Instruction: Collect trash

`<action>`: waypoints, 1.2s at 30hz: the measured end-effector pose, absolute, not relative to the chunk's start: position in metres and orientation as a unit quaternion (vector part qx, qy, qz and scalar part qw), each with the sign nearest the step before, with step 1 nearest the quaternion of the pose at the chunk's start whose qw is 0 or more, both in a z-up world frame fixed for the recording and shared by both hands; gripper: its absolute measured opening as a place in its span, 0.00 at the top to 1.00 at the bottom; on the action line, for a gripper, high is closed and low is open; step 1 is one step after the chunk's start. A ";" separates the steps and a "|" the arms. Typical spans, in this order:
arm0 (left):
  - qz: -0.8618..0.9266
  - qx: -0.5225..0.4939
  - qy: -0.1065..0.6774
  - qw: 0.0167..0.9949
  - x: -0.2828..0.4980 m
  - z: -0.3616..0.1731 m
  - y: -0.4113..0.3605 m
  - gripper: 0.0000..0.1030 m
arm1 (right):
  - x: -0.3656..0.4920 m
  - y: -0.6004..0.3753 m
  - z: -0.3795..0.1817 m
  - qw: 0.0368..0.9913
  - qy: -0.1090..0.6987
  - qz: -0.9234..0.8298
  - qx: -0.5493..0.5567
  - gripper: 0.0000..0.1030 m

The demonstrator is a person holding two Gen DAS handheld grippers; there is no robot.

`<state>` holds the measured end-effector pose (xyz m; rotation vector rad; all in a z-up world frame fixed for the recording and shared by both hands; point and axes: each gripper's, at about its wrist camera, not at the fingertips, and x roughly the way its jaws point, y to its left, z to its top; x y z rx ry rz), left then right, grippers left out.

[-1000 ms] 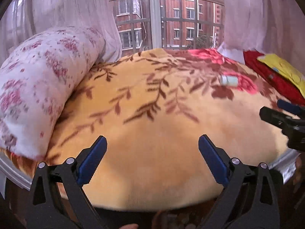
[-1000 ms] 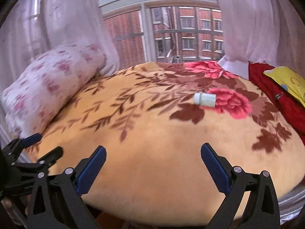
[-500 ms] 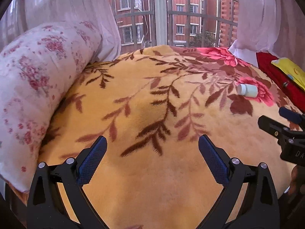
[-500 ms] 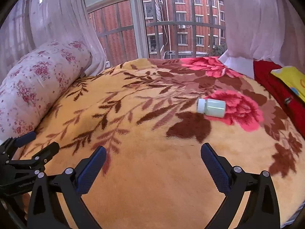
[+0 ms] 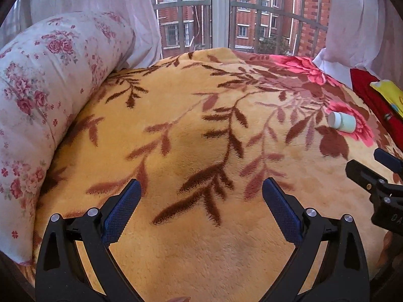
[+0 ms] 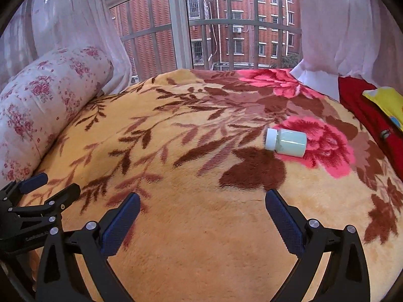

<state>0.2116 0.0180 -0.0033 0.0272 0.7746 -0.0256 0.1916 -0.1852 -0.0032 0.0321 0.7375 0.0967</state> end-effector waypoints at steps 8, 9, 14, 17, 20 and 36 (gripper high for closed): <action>-0.011 -0.005 0.386 0.923 0.218 -0.008 0.024 0.09 | 0.195 -0.191 -0.007 0.930 0.364 0.042 0.029 0.05; -0.010 -0.005 0.386 0.923 0.219 -0.008 0.024 0.09 | 0.196 -0.191 -0.008 0.930 0.364 0.041 0.032 0.05; -0.009 0.000 0.386 0.922 0.219 -0.010 0.023 0.09 | 0.197 -0.192 -0.011 0.929 0.367 0.040 0.036 0.05; -0.010 0.000 0.386 0.922 0.220 -0.011 0.023 0.09 | 0.196 -0.191 -0.011 0.929 0.367 0.040 0.033 0.05; -0.011 0.000 0.385 0.923 0.221 -0.011 0.024 0.09 | 0.195 -0.190 -0.010 0.929 0.366 0.041 0.033 0.05; -0.016 0.006 0.380 0.925 0.221 -0.010 0.022 0.09 | 0.194 -0.189 -0.013 0.927 0.371 0.041 0.036 0.05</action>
